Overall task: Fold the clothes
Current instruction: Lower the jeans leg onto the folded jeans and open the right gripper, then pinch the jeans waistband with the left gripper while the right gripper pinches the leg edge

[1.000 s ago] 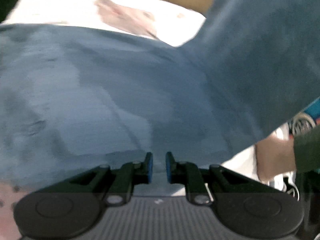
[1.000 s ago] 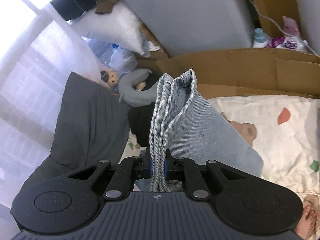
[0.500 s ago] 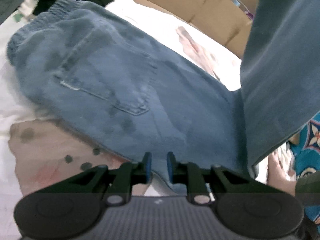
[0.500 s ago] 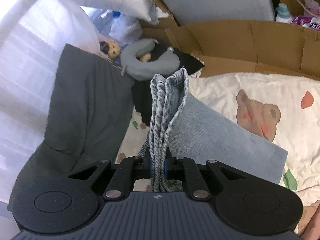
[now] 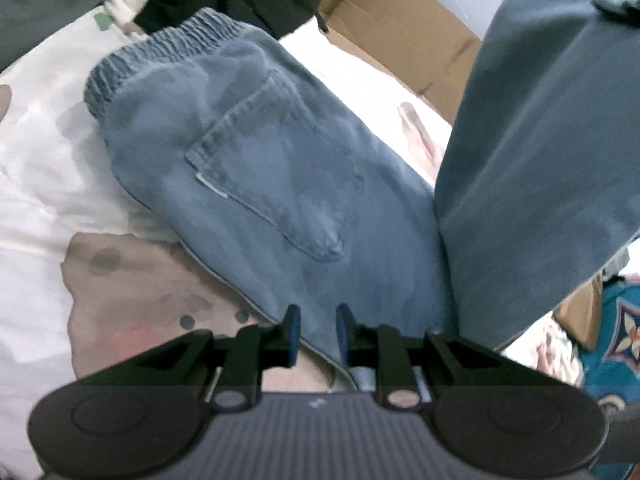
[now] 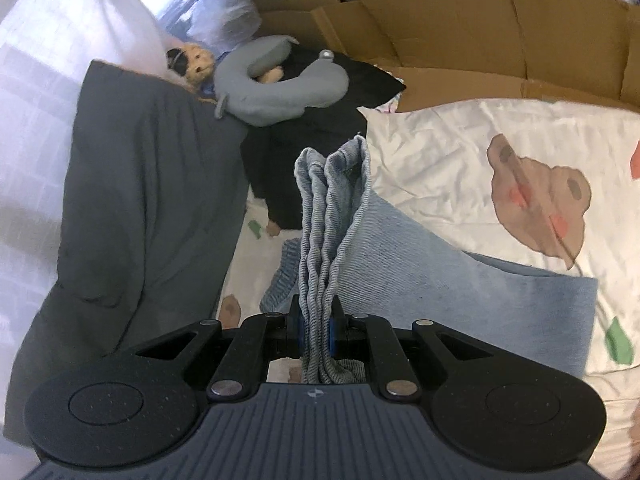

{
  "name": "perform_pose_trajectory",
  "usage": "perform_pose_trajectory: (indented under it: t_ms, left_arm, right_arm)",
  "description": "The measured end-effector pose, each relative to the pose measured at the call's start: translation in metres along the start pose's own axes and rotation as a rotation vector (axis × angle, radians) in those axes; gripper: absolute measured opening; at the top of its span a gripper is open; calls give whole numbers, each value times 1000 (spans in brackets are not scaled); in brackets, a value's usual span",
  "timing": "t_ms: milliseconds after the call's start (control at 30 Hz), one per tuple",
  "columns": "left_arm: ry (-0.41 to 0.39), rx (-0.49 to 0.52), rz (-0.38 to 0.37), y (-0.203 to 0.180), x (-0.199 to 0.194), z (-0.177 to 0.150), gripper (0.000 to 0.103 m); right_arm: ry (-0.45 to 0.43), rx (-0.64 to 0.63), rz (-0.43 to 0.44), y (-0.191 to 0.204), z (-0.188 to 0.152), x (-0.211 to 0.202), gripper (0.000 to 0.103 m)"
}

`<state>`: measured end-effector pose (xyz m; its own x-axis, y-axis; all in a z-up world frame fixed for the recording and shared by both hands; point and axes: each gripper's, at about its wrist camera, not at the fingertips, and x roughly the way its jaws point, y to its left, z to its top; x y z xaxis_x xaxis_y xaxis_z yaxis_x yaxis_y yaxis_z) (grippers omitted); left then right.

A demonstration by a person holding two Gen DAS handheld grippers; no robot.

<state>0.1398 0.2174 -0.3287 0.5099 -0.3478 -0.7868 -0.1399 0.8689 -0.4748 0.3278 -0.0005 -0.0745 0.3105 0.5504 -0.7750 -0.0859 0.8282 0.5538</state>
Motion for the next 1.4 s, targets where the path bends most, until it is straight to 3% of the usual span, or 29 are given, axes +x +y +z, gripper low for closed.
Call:
perform_pose_trajectory:
  t_ms: [400, 700, 933, 967, 1033, 1100, 1167, 1400]
  left_arm:
    - [-69, -68, 13, 9, 0, 9, 19]
    - [-157, -211, 40, 37, -26, 13, 19]
    - [-197, -294, 67, 54, -37, 5, 20]
    - [-201, -303, 73, 56, -38, 5, 21]
    - [-212, -314, 89, 58, -43, 4, 34]
    - [-227, -317, 110, 58, -48, 5, 44]
    - [-244, -318, 116, 58, -51, 6, 51]
    - [-274, -339, 131, 62, -50, 14, 64]
  right_arm:
    - [-107, 22, 4, 20, 10, 30, 10]
    - [1, 111, 67, 7, 5, 123, 10]
    - [104, 54, 71, 20, 5, 191, 15]
    - [119, 43, 77, 22, 5, 198, 20]
    - [152, 19, 117, 25, 4, 208, 32]
    - [180, 18, 154, 26, 1, 211, 35]
    - [189, 14, 182, 26, 0, 208, 46]
    - [129, -35, 153, 11, 8, 184, 48]
